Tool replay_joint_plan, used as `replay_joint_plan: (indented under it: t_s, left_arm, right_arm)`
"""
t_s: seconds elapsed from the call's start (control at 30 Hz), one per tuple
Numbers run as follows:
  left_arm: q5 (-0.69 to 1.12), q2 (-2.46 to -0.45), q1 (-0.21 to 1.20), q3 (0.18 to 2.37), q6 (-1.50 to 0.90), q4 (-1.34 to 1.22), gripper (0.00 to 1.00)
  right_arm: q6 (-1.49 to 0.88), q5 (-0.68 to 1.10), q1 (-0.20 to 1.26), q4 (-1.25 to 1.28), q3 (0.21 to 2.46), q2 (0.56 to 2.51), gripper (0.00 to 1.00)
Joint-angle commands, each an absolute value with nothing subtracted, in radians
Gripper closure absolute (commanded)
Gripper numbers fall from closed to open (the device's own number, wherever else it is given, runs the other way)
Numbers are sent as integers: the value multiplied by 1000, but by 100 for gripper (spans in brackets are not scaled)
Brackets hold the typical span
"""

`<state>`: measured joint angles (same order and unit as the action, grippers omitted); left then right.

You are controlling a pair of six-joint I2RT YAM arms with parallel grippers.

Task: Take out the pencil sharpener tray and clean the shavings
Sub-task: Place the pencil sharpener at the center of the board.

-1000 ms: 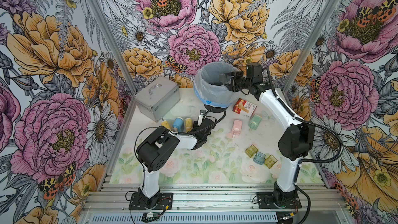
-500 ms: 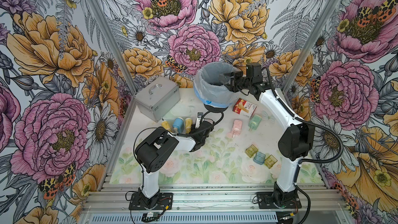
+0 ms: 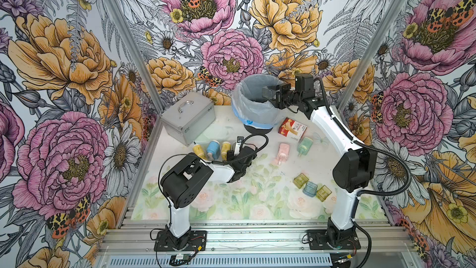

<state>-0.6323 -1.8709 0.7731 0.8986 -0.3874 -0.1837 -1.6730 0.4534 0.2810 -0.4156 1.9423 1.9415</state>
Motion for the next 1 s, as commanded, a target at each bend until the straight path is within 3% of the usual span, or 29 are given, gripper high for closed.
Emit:
replay_joint_plan:
  t_s: [0.0, 0.23, 0.97]
  left_arm:
    - [-668, -1834, 776, 922, -400, -170, 19]
    - [-683, -1829, 789, 935, -379, -167, 17]
    - [-755, -1561, 845, 961, -287, -62, 15]
  right_arm:
    - [-1633, 466, 273, -417, 1984, 1893, 71]
    - [-1581, 478, 265, -427, 1999, 1886, 71]
    - [-1410, 464, 235, -440, 1845, 1763, 71]
